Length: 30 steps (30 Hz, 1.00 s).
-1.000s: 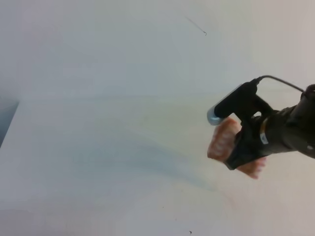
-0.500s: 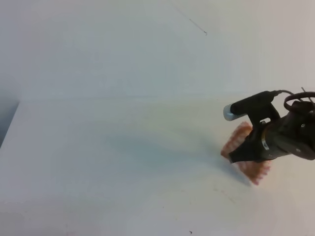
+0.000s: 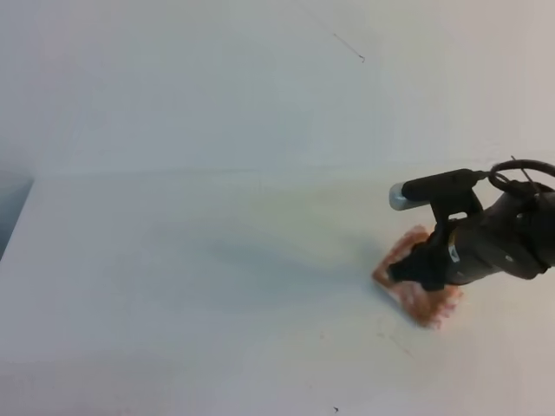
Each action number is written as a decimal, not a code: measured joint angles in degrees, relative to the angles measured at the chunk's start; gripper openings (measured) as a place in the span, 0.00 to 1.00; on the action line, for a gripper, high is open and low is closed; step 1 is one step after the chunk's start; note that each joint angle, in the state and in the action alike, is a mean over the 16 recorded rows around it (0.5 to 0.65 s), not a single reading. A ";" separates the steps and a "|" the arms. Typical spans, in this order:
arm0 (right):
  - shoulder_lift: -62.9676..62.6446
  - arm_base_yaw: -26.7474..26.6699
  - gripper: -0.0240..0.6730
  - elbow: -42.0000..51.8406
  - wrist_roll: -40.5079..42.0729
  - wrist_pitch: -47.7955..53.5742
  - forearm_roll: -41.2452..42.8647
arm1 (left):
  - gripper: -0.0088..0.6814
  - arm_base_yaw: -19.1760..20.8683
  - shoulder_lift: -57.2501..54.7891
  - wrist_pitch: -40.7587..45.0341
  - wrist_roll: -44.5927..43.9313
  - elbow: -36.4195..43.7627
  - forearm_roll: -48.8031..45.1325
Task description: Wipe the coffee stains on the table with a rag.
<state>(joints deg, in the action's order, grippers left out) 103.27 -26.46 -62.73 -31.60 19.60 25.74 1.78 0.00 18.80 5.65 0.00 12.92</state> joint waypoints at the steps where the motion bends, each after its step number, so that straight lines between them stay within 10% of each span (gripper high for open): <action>1: -0.90 -0.01 0.35 -0.68 0.67 1.01 -0.10 | 0.01 0.00 0.09 -0.06 0.00 0.16 0.00; 12: -23.00 -0.15 0.50 -7.93 9.91 13.19 -0.08 | 0.01 0.00 0.09 -0.06 0.00 0.16 0.00; 30: -64.48 -0.19 0.06 8.92 18.69 22.86 -2.05 | 0.01 0.00 0.00 0.00 0.10 0.00 0.00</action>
<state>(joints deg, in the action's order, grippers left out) 38.79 -26.64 -53.81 -12.91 42.46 23.69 1.78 0.00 18.80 5.75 0.00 12.92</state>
